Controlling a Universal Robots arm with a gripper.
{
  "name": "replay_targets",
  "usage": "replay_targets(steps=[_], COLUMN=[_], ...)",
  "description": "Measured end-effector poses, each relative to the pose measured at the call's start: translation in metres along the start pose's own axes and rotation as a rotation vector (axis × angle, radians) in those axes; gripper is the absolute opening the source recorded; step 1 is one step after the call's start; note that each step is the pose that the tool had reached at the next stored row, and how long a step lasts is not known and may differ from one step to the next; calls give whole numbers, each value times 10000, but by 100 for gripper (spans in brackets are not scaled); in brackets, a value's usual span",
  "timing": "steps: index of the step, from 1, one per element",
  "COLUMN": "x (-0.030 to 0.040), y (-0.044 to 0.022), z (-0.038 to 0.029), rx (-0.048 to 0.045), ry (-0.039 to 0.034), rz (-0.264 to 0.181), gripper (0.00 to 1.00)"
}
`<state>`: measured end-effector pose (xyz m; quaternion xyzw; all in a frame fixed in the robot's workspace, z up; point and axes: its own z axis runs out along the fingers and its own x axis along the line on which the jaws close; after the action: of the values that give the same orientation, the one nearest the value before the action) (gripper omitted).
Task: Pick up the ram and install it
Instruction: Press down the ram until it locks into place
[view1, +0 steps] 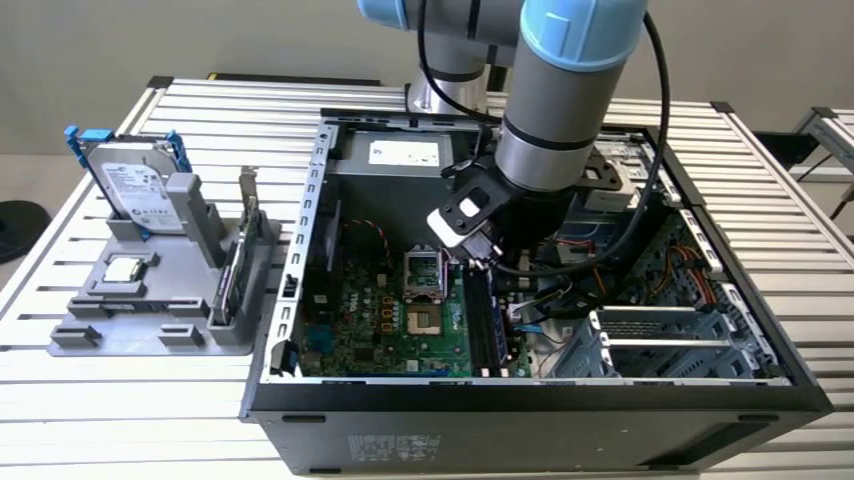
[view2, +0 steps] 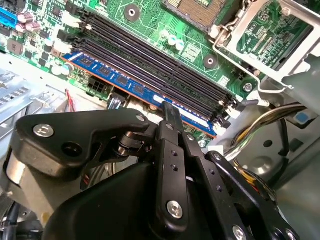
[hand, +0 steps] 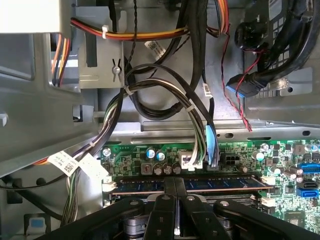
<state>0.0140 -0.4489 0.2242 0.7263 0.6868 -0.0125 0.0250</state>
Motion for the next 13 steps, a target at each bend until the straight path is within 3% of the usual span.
replay_targets(steps=[7, 13], x=[1, 1], y=[0, -4], z=[10, 72], rx=[-1, 2], ry=[4, 9], rz=[-1, -1], gripper=[0, 0])
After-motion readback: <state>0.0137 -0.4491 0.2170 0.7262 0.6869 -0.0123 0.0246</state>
